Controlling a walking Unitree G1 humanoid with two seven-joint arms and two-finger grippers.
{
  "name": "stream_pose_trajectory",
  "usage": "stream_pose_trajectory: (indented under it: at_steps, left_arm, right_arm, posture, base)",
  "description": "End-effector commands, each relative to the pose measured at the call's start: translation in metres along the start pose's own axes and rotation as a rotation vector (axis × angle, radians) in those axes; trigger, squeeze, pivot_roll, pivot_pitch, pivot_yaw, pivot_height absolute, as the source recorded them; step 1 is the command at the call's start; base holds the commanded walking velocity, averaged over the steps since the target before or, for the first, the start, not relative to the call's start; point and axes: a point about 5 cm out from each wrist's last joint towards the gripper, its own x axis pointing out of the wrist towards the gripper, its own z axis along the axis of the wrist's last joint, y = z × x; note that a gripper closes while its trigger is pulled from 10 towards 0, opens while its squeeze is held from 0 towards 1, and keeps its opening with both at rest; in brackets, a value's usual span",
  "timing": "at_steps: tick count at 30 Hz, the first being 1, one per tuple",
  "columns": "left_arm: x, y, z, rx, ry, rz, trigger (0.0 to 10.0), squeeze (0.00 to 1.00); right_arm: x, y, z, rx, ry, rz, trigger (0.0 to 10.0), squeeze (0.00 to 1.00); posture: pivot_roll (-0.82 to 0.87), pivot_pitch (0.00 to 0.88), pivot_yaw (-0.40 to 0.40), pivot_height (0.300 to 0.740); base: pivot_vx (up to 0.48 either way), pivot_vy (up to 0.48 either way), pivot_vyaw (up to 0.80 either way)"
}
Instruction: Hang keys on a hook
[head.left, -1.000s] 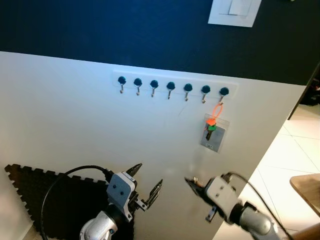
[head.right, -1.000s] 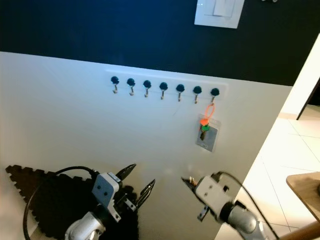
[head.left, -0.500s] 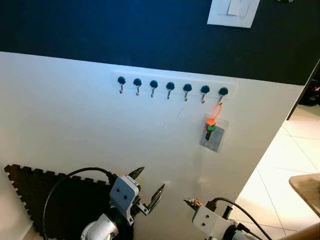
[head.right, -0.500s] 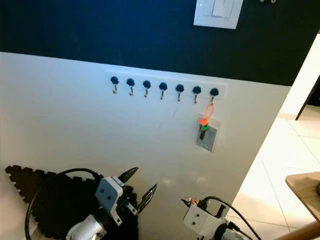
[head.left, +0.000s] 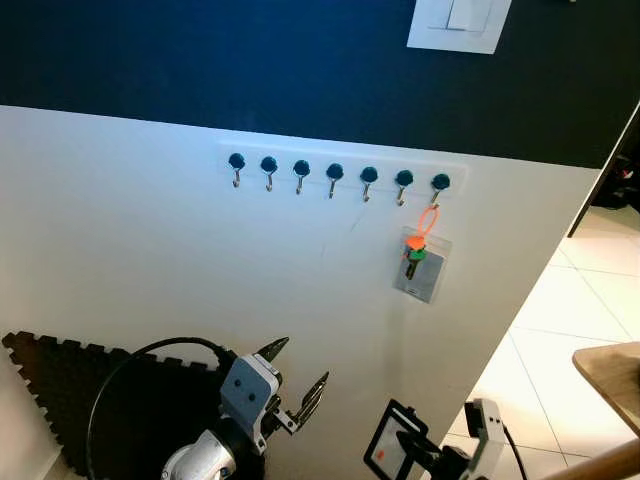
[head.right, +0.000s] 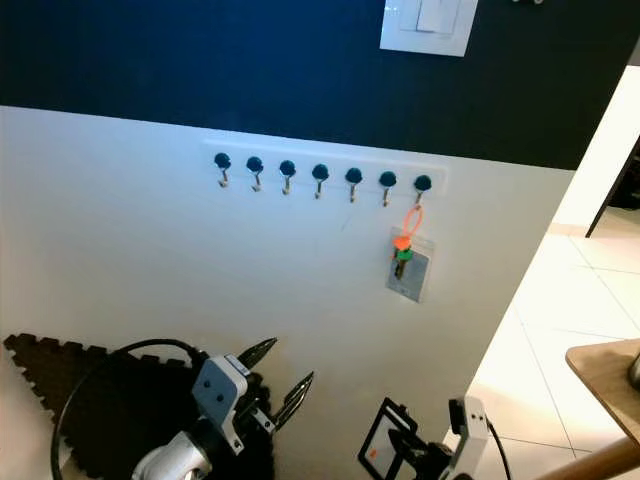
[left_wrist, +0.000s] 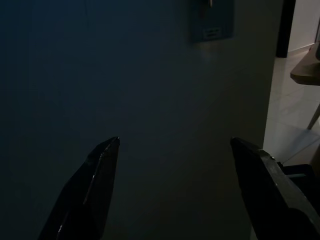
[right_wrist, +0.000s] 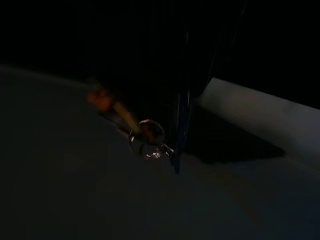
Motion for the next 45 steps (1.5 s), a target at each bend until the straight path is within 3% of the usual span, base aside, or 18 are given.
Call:
stream_pose_trajectory:
  at_steps: [1,2,4,5,6,10,11,12,13,15,18,21,25,35,36,42,43,45]
  left_arm:
    - [-0.004,-0.004,-0.006,0.005,0.033,-0.027,10.0,0.0]
    - [-0.004,-0.005,-0.006,0.004,0.036,-0.03,10.0,0.0]
    - [-0.004,-0.006,-0.007,0.019,0.042,-0.053,10.0,0.0]
    - [-0.004,-0.006,-0.007,0.024,0.045,-0.061,10.0,0.0]
    - [-0.004,-0.006,-0.007,0.027,0.046,-0.066,10.0,0.0]
    - [-0.003,-0.006,-0.007,0.027,0.046,-0.067,10.0,0.0]
    - [-0.003,-0.006,-0.007,0.029,0.048,-0.074,10.0,0.0]
    - [-0.002,-0.007,-0.007,0.03,0.049,-0.078,10.0,0.0]
    - [-0.002,-0.007,-0.007,0.033,0.05,-0.084,10.0,0.0]
    - [-0.002,-0.007,-0.007,0.034,0.05,-0.086,10.0,0.0]
    - [-0.002,-0.008,-0.008,0.035,0.052,-0.088,10.0,0.0]
    - [-0.002,-0.008,-0.008,0.035,0.053,-0.09,10.0,0.0]
    - [-0.002,-0.009,-0.009,0.036,0.055,-0.094,10.0,0.0]
    - [-0.004,-0.016,-0.015,0.047,0.085,-0.153,10.0,0.0]
    - [-0.006,-0.021,-0.022,0.093,0.121,-0.234,10.0,0.0]
    - [-0.008,-0.027,-0.029,0.146,0.16,-0.332,10.0,0.0]
    - [-0.009,-0.029,-0.034,0.176,0.184,-0.388,10.0,0.0]
    - [-0.01,-0.03,-0.037,0.202,0.203,-0.429,10.0,0.0]
  right_arm:
    - [-0.005,-0.003,-0.004,0.055,-0.004,-0.005,10.0,0.0]
    - [-0.008,-0.007,-0.012,0.162,-0.009,-0.04,10.0,0.0]
    - [-0.011,-0.02,-0.023,0.218,0.022,-0.184,10.0,0.0]
    - [-0.012,-0.025,-0.029,0.176,0.063,-0.262,10.0,0.0]
    - [-0.017,-0.035,-0.039,0.029,0.169,-0.428,10.0,0.0]
    - [-0.026,-0.048,-0.047,-0.141,0.297,-0.625,10.0,0.0]
    - [-0.029,-0.052,-0.044,-0.249,0.325,-0.679,10.0,0.0]
    - [-0.029,-0.053,-0.041,-0.303,0.323,-0.687,10.0,0.0]
    - [-0.029,-0.054,-0.039,-0.49,0.396,-0.687,10.0,0.0]
    - [-0.03,-0.055,-0.04,-0.665,0.487,-0.683,10.0,0.0]
    - [-0.031,-0.056,-0.039,-0.611,0.471,-0.712,10.0,0.0]
    - [-0.033,-0.059,-0.039,-0.683,0.522,-0.721,10.0,0.0]
    - [-0.029,-0.056,-0.048,-0.629,0.527,-0.668,10.0,0.0]
    - [-0.023,-0.051,-0.039,-0.842,0.487,-0.549,10.0,0.0]
    - [-0.017,-0.04,-0.031,-0.939,0.41,-0.415,10.0,0.0]
    - [-0.012,-0.024,-0.02,-1.075,0.325,-0.213,10.0,0.0]
    - [-0.012,-0.01,-0.015,-1.178,0.281,-0.048,10.0,0.0]
    - [-0.015,0.0,-0.014,-1.251,0.264,0.087,10.0,0.0]
  posture:
    - [0.06,0.084,-0.064,0.74]
    - [0.06,0.085,-0.062,0.74]
    - [0.06,0.085,-0.059,0.74]
    - [0.06,0.086,-0.056,0.74]
    - [0.06,0.085,-0.054,0.74]
    - [0.06,0.085,-0.05,0.74]
    - [0.06,0.085,-0.049,0.74]
    - [0.06,0.085,-0.049,0.74]
    - [0.06,0.083,-0.047,0.74]
    - [0.06,0.081,-0.048,0.74]
    - [0.07,0.077,-0.051,0.74]
    - [0.07,0.075,-0.052,0.74]
    - [0.07,0.07,-0.054,0.74]
    - [0.06,0.06,-0.047,0.74]
    - [0.06,0.06,-0.045,0.74]
    - [0.06,0.066,-0.038,0.74]
    - [0.06,0.067,-0.037,0.74]
    - [0.06,0.07,-0.036,0.74]
  base:
    - [0.0,0.0,0.0]
    - [0.0,0.0,0.0]
    - [0.0,0.0,0.0]
    - [0.0,0.0,0.0]
    - [0.0,0.0,0.0]
    - [0.0,0.0,0.0]
    - [0.0,0.0,0.0]
    - [0.0,0.0,0.0]
    - [0.0,0.0,0.0]
    - [0.0,0.0,0.0]
    - [0.0,0.0,0.0]
    - [0.0,0.0,0.0]
    - [0.0,0.0,0.0]
    - [0.0,0.0,0.0]
    - [0.0,0.0,0.0]
    - [0.0,0.0,0.0]
    - [0.0,0.0,0.0]
    - [0.0,0.0,0.0]
